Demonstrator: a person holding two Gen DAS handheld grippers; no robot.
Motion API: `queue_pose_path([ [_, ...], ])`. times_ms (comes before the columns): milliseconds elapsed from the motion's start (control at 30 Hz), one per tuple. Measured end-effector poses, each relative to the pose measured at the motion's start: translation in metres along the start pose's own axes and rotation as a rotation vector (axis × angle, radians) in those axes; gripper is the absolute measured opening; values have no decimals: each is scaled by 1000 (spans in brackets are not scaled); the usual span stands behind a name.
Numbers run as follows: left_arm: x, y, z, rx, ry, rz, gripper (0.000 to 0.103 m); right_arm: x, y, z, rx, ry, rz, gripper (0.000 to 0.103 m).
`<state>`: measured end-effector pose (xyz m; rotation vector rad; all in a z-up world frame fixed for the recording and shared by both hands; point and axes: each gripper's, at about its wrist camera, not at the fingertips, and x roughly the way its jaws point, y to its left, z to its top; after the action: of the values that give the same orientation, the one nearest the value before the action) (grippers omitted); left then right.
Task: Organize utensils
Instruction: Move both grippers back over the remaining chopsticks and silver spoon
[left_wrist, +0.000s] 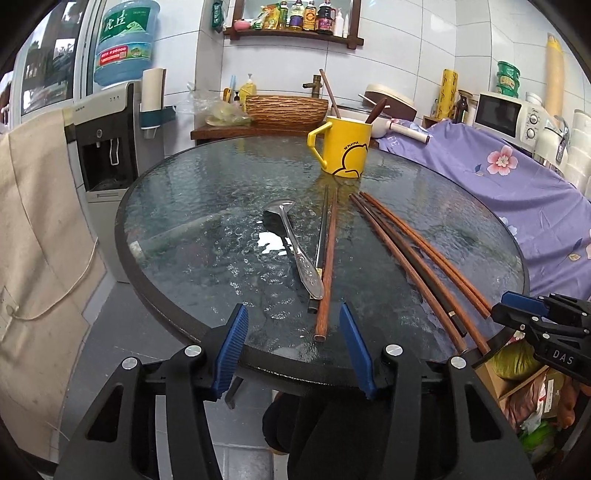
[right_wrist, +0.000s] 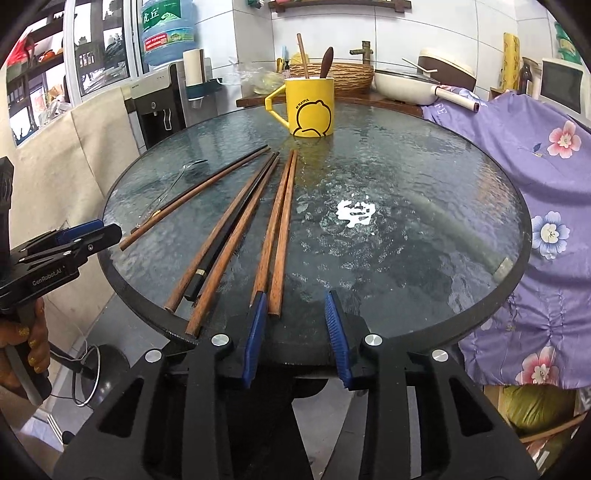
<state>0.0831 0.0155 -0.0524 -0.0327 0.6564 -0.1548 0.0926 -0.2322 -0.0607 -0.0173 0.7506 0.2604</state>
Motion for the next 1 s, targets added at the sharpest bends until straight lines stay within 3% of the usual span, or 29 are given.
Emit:
queue_pose_path([
  [500,14,-19,-2,61,27,-18,26,4,7,2,4,-16,-3,29],
  [867,12,-35,-7,108,20,-7,21,4,12,0,-31,-29,-35,28],
  [1000,13,-37,-8,119,17,0,16,5,16,0,-45,-36,-41,23],
])
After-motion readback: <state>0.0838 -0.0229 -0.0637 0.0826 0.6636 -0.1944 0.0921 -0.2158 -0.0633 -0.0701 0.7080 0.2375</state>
